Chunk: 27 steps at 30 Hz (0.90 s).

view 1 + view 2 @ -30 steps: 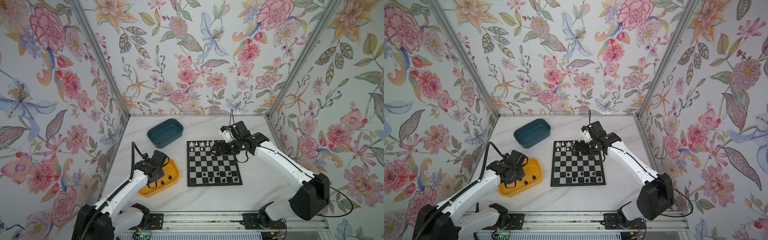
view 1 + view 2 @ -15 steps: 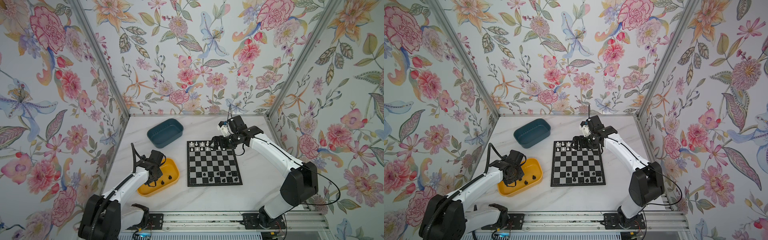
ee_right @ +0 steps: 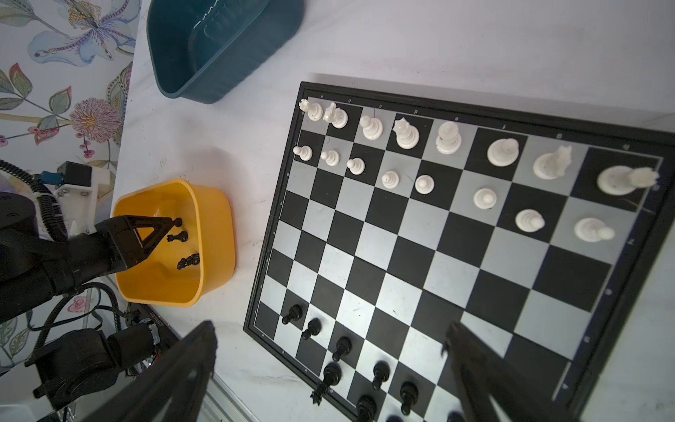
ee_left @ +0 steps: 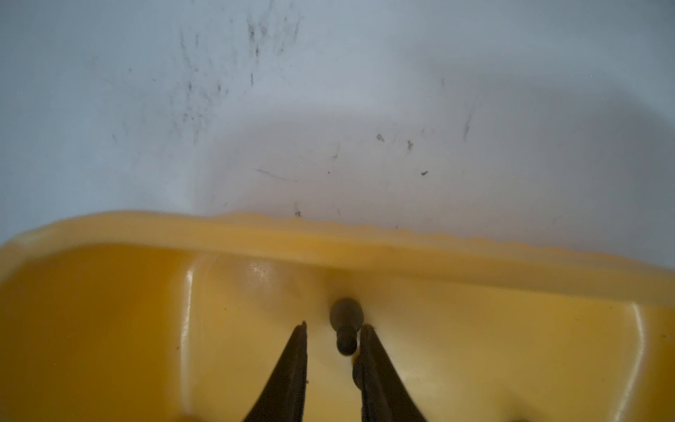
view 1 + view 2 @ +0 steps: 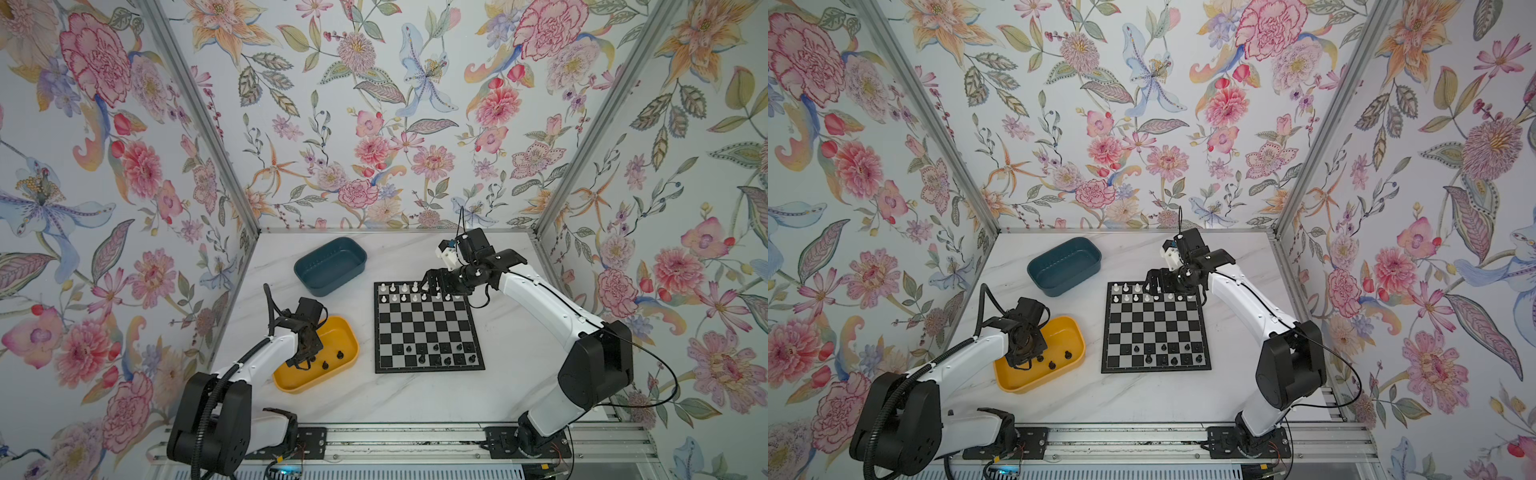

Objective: Set up the chess pieces on the board
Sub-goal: 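Lower the left gripper into the yellow tub and close on a black pawn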

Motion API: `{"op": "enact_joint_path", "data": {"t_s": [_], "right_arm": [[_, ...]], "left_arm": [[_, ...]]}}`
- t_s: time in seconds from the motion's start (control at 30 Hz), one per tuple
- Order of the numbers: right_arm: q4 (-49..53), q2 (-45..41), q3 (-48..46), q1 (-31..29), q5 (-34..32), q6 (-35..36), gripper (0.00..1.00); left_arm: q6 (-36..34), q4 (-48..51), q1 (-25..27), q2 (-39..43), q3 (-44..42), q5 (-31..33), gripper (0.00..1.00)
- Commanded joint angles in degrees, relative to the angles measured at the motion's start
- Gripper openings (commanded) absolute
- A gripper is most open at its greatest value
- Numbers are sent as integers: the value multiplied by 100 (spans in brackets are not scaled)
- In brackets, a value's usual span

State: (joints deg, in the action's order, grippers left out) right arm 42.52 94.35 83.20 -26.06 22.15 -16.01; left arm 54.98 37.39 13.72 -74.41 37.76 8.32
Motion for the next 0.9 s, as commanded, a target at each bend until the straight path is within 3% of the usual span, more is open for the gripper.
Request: {"op": "enact_joint_path", "data": {"t_s": [0.0, 0.47, 0.87], "right_arm": [[68, 120, 126, 9, 45, 25, 99], [125, 67, 109, -43, -67, -43, 99], [124, -128, -33, -134, -171, -100, 99]], "left_arm": [[-184, -56, -97, -115, 21, -75, 26], [-433, -72, -169, -306, 137, -111, 6], [-839, 639, -147, -142, 1103, -84, 4]]}}
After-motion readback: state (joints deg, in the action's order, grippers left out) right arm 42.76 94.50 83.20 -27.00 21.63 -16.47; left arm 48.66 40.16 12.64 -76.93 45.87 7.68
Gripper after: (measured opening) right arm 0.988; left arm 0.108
